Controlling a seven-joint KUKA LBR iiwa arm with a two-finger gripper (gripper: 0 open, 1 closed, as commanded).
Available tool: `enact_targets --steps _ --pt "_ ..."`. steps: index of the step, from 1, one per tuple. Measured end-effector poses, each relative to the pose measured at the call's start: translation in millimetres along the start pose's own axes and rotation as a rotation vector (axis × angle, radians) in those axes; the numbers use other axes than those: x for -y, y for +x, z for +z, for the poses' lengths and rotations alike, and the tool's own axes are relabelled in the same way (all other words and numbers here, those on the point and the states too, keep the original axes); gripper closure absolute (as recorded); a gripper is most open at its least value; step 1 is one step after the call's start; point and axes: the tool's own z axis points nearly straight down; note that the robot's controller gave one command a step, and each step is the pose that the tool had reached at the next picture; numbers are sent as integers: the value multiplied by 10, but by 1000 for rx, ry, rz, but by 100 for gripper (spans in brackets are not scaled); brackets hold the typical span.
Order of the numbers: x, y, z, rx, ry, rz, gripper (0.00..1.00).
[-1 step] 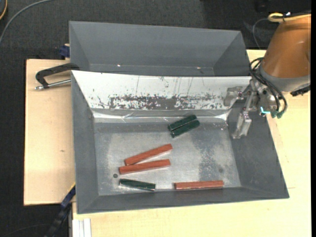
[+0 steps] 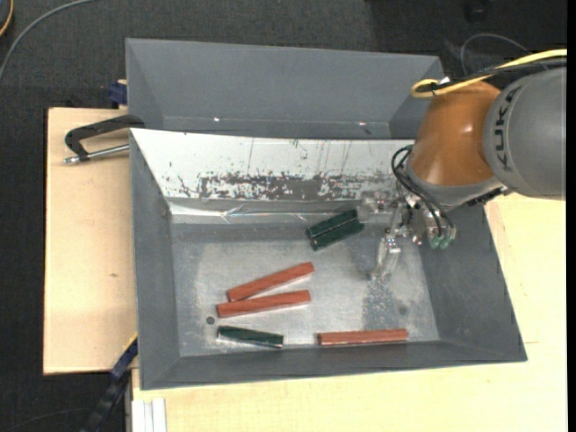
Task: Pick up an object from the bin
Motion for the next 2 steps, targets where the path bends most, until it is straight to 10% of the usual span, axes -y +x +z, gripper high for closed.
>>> enact_targets --steps 1,2 --pt "-897 11 95 9 1 -110 0" --pt "-1270 106 100 7 1 -156 0"
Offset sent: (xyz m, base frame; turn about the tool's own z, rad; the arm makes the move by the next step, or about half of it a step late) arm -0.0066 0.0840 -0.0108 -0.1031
